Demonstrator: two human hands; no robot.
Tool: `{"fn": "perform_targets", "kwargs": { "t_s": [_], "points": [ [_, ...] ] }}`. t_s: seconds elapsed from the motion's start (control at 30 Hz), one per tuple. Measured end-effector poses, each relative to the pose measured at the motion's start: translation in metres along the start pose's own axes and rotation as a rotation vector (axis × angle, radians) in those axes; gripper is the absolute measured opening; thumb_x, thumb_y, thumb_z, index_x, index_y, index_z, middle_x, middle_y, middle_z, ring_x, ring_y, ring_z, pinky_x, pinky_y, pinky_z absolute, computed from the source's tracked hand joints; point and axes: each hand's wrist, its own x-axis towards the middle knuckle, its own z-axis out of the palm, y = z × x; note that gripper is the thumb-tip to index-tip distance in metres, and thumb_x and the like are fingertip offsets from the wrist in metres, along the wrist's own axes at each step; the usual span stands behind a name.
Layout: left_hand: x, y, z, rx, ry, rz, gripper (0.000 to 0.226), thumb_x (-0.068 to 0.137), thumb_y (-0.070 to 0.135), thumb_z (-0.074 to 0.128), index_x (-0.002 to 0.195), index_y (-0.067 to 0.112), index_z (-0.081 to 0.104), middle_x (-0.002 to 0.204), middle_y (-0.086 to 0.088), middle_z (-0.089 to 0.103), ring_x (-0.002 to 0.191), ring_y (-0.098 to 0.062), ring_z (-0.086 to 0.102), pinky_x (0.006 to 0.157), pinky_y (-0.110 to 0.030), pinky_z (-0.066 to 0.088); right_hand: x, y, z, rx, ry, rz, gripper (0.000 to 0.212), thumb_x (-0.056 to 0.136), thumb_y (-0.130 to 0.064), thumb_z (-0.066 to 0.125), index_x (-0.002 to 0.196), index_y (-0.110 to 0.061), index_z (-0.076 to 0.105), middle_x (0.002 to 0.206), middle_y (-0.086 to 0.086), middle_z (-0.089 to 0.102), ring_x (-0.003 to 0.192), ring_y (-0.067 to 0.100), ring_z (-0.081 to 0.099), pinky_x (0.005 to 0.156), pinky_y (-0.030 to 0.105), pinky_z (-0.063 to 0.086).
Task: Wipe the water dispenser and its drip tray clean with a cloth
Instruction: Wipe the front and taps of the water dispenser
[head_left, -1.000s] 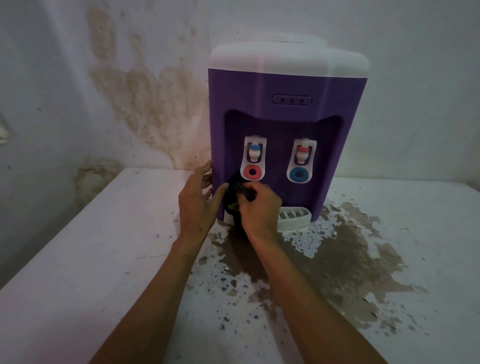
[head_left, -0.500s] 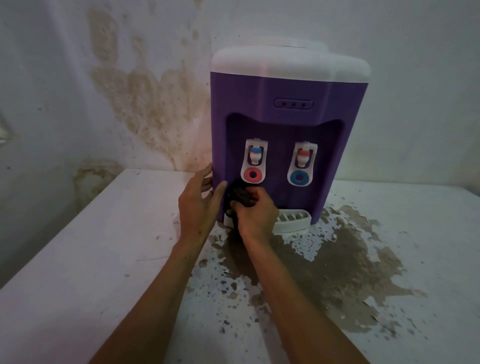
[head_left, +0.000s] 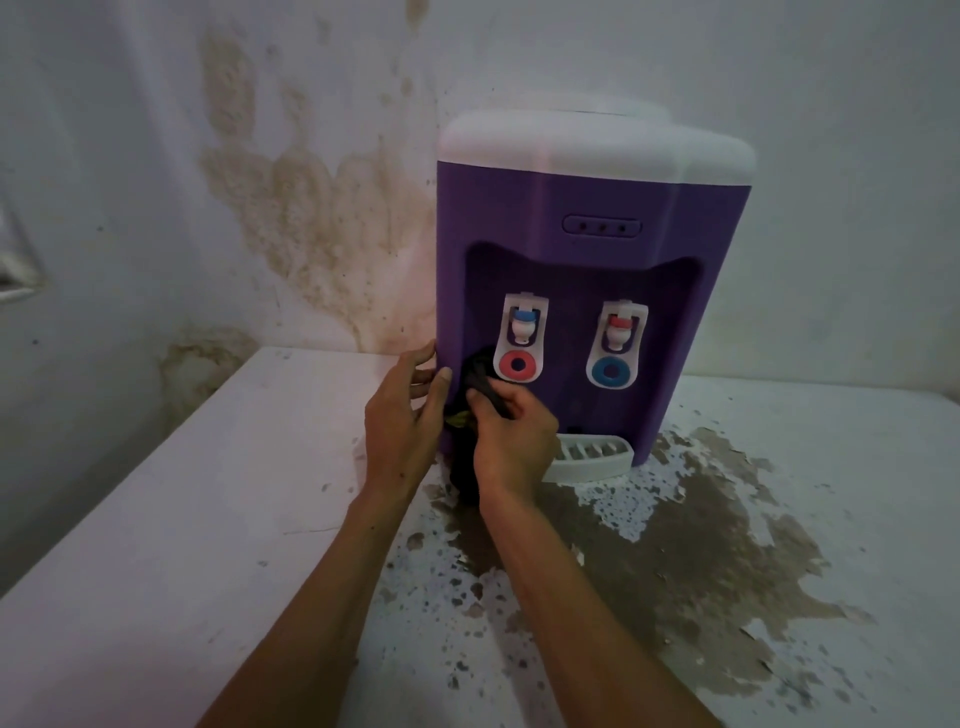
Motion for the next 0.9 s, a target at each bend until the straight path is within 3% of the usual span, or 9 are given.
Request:
{"fn": "perform_targets", "kwargs": {
  "t_s": [0.13,0.33,0.43,0.53,0.63,0.7,0.77,0.83,0.9],
  "points": [
    [-0.001,-0.002,-0.001,0.0,-0.023,-0.025,0.034,0.102,0.033,0.06,0.133,0.02,0.06,0.119,0.005,0.07,0.098,-0.005,0.068,0.08,-0.009,0.052,-0.002,-0.003,-0.004,-0.199,-0.039,-0.245,0.018,0.089,-0.02,0.075,0.107,-0.018,0.078,0.095,-0.008,0.076,0.086,0.002,0.069,0.084,0.025,0.058],
    [0.017,0.017,-0.017,0.061,-0.158,-0.152,0.03,0.1,0.046,0.056,0.116,0.021,0.063,0.097,0.009,0.068,0.082,0.005,0.063,0.062,-0.004,0.047,0.016,-0.024,0.006,-0.327,-0.065,-0.299,0.025,0.094,-0.021,0.069,0.118,-0.017,0.075,0.107,-0.001,0.075,0.095,0.018,0.068,0.088,0.033,0.057],
    [0.031,0.029,-0.023,0.188,-0.218,-0.159,0.037,0.101,0.054,0.05,0.097,0.02,0.065,0.086,0.011,0.066,0.075,0.003,0.059,0.057,-0.009,0.044,0.017,-0.032,0.004,-0.332,-0.078,-0.332,0.026,0.095,-0.02,0.068,0.121,-0.017,0.074,0.11,0.0,0.074,0.098,0.015,0.069,0.091,0.024,0.055],
    [0.046,0.035,-0.026,0.315,-0.27,-0.138,0.053,0.102,0.058,0.044,0.079,0.014,0.061,0.074,-0.001,0.064,0.071,-0.018,0.062,0.06,-0.029,0.045,0.02,-0.05,0.004,-0.263,-0.067,-0.361,0.029,0.096,-0.02,0.067,0.124,-0.015,0.072,0.113,0.0,0.075,0.1,0.012,0.069,0.087,0.001,0.043],
    [0.056,0.039,-0.031,0.317,-0.333,-0.169,0.065,0.101,0.063,0.039,0.089,0.007,0.07,0.085,-0.011,0.073,0.08,-0.026,0.069,0.077,-0.042,0.057,0.023,-0.057,0.001,-0.222,-0.074,-0.352,0.029,0.097,-0.021,0.067,0.125,-0.014,0.071,0.11,0.0,0.075,0.095,0.007,0.069,0.079,-0.004,0.04],
    [0.061,0.044,-0.034,0.304,-0.327,-0.17,0.067,0.101,0.063,0.039,0.098,0.005,0.073,0.094,-0.013,0.075,0.086,-0.026,0.071,0.084,-0.045,0.058,0.025,-0.05,-0.002,-0.296,-0.09,-0.338,0.027,0.097,-0.021,0.066,0.123,-0.016,0.073,0.11,0.0,0.075,0.098,0.014,0.068,0.078,-0.006,0.031],
    [0.069,0.054,-0.034,0.223,-0.247,-0.162,0.058,0.1,0.06,0.045,0.118,0.011,0.07,0.109,-0.004,0.074,0.094,-0.019,0.07,0.087,-0.033,0.056,0.027,-0.046,-0.003,-0.379,-0.135,-0.319,0.023,0.096,-0.019,0.065,0.117,-0.017,0.075,0.105,0.002,0.076,0.096,0.02,0.069,0.083,0.002,0.04],
    [0.076,0.069,-0.03,0.166,-0.204,-0.115,0.053,0.101,0.054,0.05,0.136,0.016,0.06,0.117,0.003,0.07,0.1,-0.011,0.066,0.084,-0.02,0.051,0.031,-0.051,-0.002,-0.373,-0.16,-0.295,0.02,0.096,-0.017,0.065,0.111,-0.017,0.077,0.099,0.003,0.076,0.092,0.023,0.07,0.086,0.028,0.056],
    [0.077,0.075,-0.024,0.194,-0.188,-0.03,0.045,0.101,0.049,0.053,0.131,0.017,0.065,0.114,0.002,0.073,0.097,-0.01,0.068,0.078,-0.015,0.05,0.035,-0.064,0.001,-0.335,-0.152,-0.31,0.019,0.096,-0.018,0.063,0.107,-0.018,0.078,0.098,0.002,0.076,0.09,0.024,0.069,0.086,0.041,0.057]
  ]
}}
